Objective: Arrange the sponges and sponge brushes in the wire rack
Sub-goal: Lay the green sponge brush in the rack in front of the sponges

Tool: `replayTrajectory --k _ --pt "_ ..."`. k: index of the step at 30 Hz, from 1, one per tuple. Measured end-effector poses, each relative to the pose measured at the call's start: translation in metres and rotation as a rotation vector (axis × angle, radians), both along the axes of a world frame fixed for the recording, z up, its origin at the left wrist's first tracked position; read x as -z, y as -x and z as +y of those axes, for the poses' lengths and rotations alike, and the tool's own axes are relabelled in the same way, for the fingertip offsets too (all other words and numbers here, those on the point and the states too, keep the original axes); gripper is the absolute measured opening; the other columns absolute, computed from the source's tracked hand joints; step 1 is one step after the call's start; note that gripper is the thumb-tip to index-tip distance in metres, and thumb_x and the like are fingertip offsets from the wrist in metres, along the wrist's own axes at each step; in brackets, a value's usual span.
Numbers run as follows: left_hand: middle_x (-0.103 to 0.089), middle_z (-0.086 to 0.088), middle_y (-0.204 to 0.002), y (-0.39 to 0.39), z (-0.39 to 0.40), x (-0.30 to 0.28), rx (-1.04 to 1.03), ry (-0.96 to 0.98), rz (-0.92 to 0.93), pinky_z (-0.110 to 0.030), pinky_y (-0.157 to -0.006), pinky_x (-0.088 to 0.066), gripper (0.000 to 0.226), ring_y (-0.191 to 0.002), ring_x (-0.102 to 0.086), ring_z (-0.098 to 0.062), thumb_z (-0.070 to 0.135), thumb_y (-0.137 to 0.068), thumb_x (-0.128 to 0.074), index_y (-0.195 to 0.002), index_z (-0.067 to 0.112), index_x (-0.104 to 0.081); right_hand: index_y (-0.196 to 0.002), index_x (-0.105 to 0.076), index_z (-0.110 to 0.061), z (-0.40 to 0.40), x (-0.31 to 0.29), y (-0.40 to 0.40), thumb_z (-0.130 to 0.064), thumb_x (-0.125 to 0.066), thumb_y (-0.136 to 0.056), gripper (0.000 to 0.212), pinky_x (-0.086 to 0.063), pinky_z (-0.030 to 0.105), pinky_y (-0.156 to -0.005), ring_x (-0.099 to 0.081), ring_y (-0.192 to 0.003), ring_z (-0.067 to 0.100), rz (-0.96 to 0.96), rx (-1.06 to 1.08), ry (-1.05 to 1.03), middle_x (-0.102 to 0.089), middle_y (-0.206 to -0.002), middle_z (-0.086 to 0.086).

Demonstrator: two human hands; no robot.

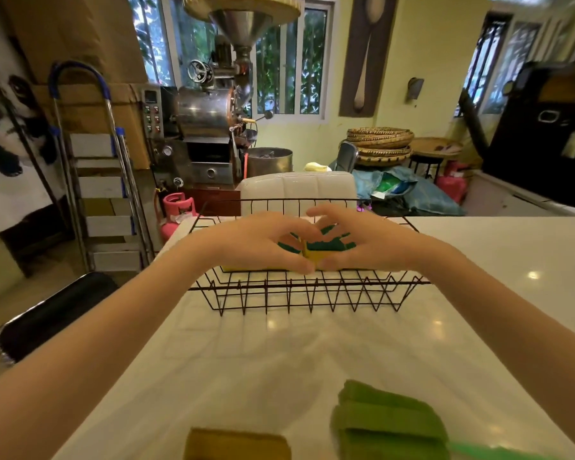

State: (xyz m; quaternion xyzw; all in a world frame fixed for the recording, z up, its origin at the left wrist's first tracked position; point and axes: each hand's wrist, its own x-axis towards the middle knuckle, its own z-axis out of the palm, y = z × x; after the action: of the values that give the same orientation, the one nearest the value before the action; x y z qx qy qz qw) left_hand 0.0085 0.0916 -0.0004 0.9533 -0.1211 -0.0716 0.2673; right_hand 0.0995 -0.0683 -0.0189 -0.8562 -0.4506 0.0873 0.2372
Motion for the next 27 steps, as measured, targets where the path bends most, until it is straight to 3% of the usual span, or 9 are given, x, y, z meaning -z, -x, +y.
replayTrajectory --k 4,7,10,13,18,23,27 --pt "-0.05 0.011 -0.131 0.022 -0.025 0.009 0.056 0.105 -0.069 -0.031 -0.104 -0.04 0.056 -0.119 -0.047 -0.005 0.035 -0.077 -0.062 -0.129 0.031 -0.041 -0.133 -0.031 -0.033 -0.045 0.012 0.035 -0.032 -0.067 -0.079 0.065 -0.043 0.032 -0.1 -0.049 -0.119 0.009 -0.022 0.053 -0.068 -0.05 -0.133 -0.007" --pt "-0.04 0.019 -0.137 0.031 -0.047 0.017 0.153 0.102 -0.077 -0.026 -0.106 -0.034 0.067 -0.124 -0.038 0.002 0.04 -0.075 -0.063 -0.133 0.037 -0.031 -0.133 -0.03 -0.036 -0.075 0.023 0.056 -0.037 -0.066 -0.077 0.067 -0.039 0.028 -0.102 -0.045 -0.12 0.001 -0.032 0.082 -0.064 -0.047 -0.135 -0.013" --pt "-0.027 0.025 -0.143 0.033 -0.064 0.029 0.258 0.029 0.005 -0.02 -0.105 -0.027 0.076 -0.126 -0.027 0.007 0.045 -0.072 -0.063 -0.136 0.042 -0.021 -0.134 -0.029 -0.039 -0.106 0.032 0.072 -0.04 -0.066 -0.076 0.069 -0.037 0.026 -0.103 -0.039 -0.122 -0.004 -0.032 0.154 -0.069 -0.042 -0.138 -0.019" --pt "-0.022 0.023 -0.148 0.031 -0.074 0.042 0.325 -0.042 0.12 -0.024 -0.108 -0.024 0.079 -0.13 -0.023 0.003 0.046 -0.071 -0.064 -0.136 0.043 -0.02 -0.129 -0.034 -0.042 -0.134 0.039 0.085 -0.041 -0.07 -0.073 0.067 -0.039 0.03 -0.103 -0.042 -0.121 -0.002 0.04 0.229 -0.066 -0.045 -0.133 -0.02" --pt "-0.032 0.027 -0.135 0.023 -0.079 0.053 0.369 -0.034 0.276 -0.028 -0.108 -0.03 0.072 -0.13 -0.029 -0.002 0.042 -0.07 -0.069 -0.128 0.048 -0.028 -0.117 -0.045 -0.046 -0.165 0.053 0.099 -0.047 -0.068 -0.063 0.059 -0.041 0.029 -0.101 -0.048 -0.114 -0.003 0.164 0.252 0.165 -0.05 -0.126 -0.022" --pt "-0.038 0.018 -0.139 0.021 -0.077 0.062 0.403 0.0 0.358 -0.029 -0.106 -0.039 0.066 -0.126 -0.041 -0.004 0.044 -0.06 -0.068 -0.114 0.056 -0.033 -0.112 -0.054 -0.036 -0.178 0.061 0.102 -0.028 -0.077 -0.067 0.052 -0.045 0.025 -0.091 -0.053 -0.101 0.004 0.15 0.279 0.311 -0.057 -0.107 -0.013" --pt "-0.051 0.018 -0.126 0.019 -0.077 0.065 0.446 -0.025 0.375 -0.022 -0.094 -0.048 0.055 -0.113 -0.052 -0.002 0.043 -0.061 -0.068 -0.108 0.054 -0.041 -0.092 -0.063 -0.03 -0.175 0.064 0.098 -0.02 -0.071 -0.071 0.024 -0.048 0.024 -0.076 -0.056 -0.084 0.008 0.114 0.255 0.333 -0.059 -0.088 -0.01"
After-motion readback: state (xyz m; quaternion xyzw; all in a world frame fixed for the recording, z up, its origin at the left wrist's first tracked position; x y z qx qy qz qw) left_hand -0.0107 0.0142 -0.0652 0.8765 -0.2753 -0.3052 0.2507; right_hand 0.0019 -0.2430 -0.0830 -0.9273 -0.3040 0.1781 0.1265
